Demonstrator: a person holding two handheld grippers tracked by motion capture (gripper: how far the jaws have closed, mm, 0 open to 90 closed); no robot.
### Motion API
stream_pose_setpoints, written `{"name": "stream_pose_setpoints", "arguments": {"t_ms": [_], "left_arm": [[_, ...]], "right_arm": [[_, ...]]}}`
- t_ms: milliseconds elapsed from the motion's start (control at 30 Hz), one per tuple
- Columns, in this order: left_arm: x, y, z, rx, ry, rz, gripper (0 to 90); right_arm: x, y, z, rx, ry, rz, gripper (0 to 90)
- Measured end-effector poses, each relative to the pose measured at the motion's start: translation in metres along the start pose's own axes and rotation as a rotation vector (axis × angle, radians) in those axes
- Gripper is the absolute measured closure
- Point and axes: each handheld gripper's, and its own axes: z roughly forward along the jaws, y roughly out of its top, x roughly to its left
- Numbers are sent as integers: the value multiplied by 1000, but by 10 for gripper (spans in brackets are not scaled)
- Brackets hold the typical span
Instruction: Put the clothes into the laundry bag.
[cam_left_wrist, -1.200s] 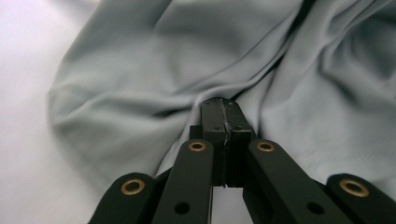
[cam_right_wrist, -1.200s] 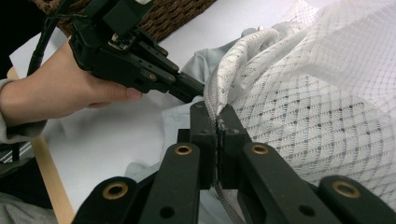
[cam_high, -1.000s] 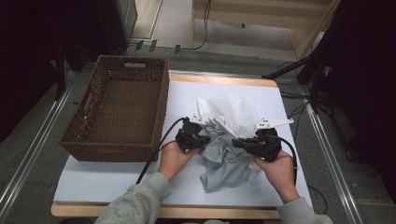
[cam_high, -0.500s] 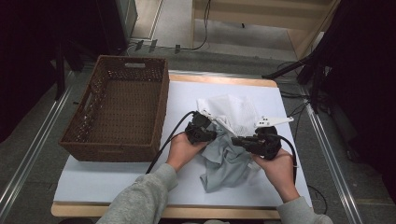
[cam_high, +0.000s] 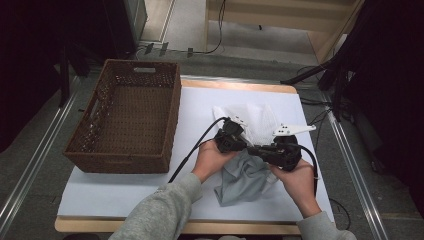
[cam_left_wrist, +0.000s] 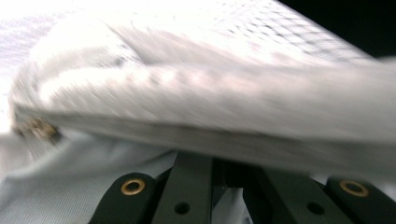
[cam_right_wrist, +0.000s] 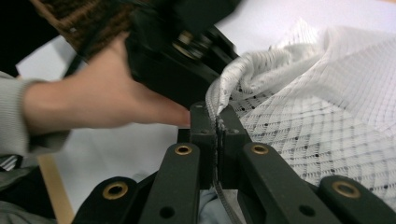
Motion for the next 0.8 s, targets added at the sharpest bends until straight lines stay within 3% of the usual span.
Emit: {"name": "stream_pose_setpoints", "arguments": {"t_ms": [167,267,333,533,800], "left_arm": [[6,2,4,16,12,-21,900],[6,1,-2,27,5,-11,900],[7,0,-8,35,0,-7,900],[6,-12,-35,51,10,-9,900],[6,-41,-63,34,16,-20,900]], "right_arm": [[6,1,-9,-28,23,-14,886],[2,-5,-6,4,15,-4,887],[-2,-9,-2,31,-4,-1,887],[-7,-11,-3,35,-25,14,886],[-7,-13,-3,45,-32,20,886]]}}
